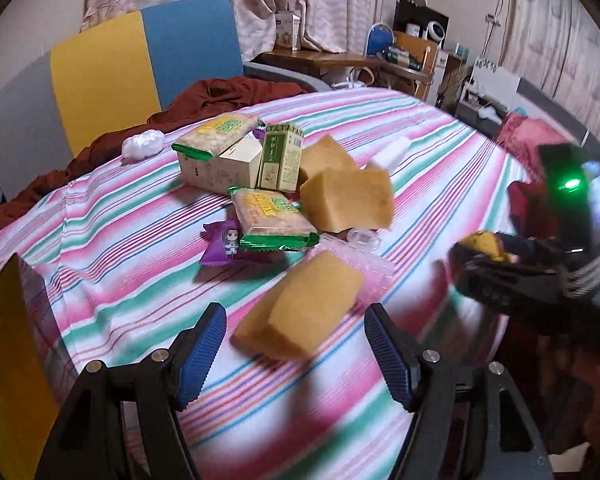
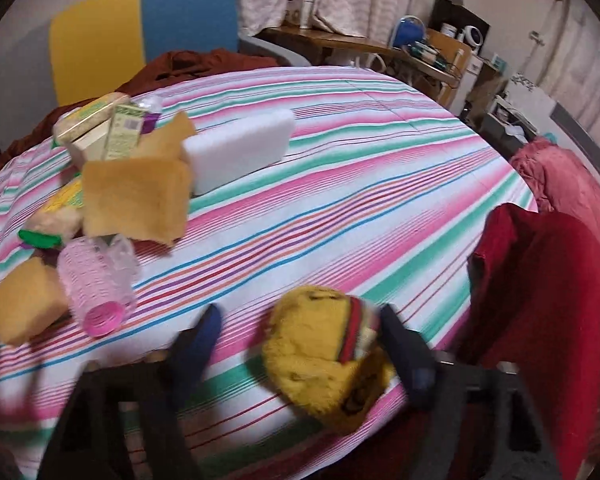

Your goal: Organize objects

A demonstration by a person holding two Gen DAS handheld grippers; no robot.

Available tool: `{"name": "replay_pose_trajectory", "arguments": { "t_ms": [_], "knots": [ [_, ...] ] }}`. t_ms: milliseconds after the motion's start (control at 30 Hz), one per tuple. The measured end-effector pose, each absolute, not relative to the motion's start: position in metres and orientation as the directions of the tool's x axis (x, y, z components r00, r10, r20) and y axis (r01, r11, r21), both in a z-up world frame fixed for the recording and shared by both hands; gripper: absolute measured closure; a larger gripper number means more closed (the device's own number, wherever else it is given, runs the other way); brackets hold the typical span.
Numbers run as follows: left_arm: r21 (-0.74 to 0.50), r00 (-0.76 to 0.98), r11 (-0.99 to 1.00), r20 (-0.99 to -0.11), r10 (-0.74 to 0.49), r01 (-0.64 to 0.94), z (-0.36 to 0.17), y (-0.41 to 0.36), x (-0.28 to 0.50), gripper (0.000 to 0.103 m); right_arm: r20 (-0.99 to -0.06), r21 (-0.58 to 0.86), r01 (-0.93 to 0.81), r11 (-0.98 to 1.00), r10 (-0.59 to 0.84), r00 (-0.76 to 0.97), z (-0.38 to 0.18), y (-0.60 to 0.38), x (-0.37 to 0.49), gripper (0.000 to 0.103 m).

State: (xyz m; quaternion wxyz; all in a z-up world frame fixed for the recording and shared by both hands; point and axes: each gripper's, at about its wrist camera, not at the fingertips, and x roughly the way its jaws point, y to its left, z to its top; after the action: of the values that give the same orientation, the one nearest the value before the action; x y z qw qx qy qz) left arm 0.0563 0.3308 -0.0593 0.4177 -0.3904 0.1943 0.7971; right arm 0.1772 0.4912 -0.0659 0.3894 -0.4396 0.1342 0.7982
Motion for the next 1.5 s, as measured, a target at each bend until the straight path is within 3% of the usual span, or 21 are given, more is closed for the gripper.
{"name": "replay_pose_trajectory", "arguments": {
  "t_ms": [67, 167, 233, 400, 833, 1167, 1300, 1500],
  "knots": [
    [0.008, -0.357, -0.578, -0.793, 0.494, -0.816, -0.067, 0.336, 0.053, 0.030, -0.798, -0.132, -0.738, -0.662, 0.512, -0.316, -0.066, 0.491, 0.174, 0.055],
    [0.022, -0.356, -0.573, -0.804, 0.477, -0.819, -0.078, 0.342, 0.049, 0.031, -0.796, -0.127, -0.738, -0.663, 0.512, -0.323, -0.070, 0.492, 0.168, 0.058],
    [0.017, -0.349, -0.560, -0.798, 0.491, -0.828, -0.081, 0.344, 0.048, 0.048, -0.794, -0.130, -0.738, -0.662, 0.515, -0.323, -0.070, 0.493, 0.168, 0.059],
    [0.041, -0.369, -0.549, -0.782, 0.502, -0.835, -0.078, 0.336, 0.052, 0.060, -0.784, -0.127, -0.736, -0.664, 0.522, -0.336, -0.069, 0.489, 0.170, 0.063],
    [-0.032, -0.507, -0.722, -0.691, 0.515, -0.691, -0.009, 0.230, 0.029, 0.061, -0.716, 0.012, -0.651, -0.759, 0.448, -0.536, -0.040, 0.457, 0.166, 0.066],
    [-0.119, -0.520, -0.784, -0.687, 0.508, -0.609, -0.010, 0.161, 0.006, 0.061, -0.666, 0.033, -0.494, -0.869, 0.350, -0.659, -0.010, 0.389, 0.130, 0.066],
    [-0.149, -0.521, -0.790, -0.677, 0.520, -0.595, -0.012, 0.150, 0.007, 0.067, -0.687, 0.016, -0.463, -0.886, 0.327, -0.649, -0.028, 0.378, 0.107, 0.066],
    [-0.148, -0.513, -0.787, -0.683, 0.519, -0.599, -0.018, 0.146, 0.009, 0.067, -0.751, -0.001, -0.394, -0.919, 0.261, -0.607, -0.065, 0.376, 0.079, 0.062]
  ]
}}
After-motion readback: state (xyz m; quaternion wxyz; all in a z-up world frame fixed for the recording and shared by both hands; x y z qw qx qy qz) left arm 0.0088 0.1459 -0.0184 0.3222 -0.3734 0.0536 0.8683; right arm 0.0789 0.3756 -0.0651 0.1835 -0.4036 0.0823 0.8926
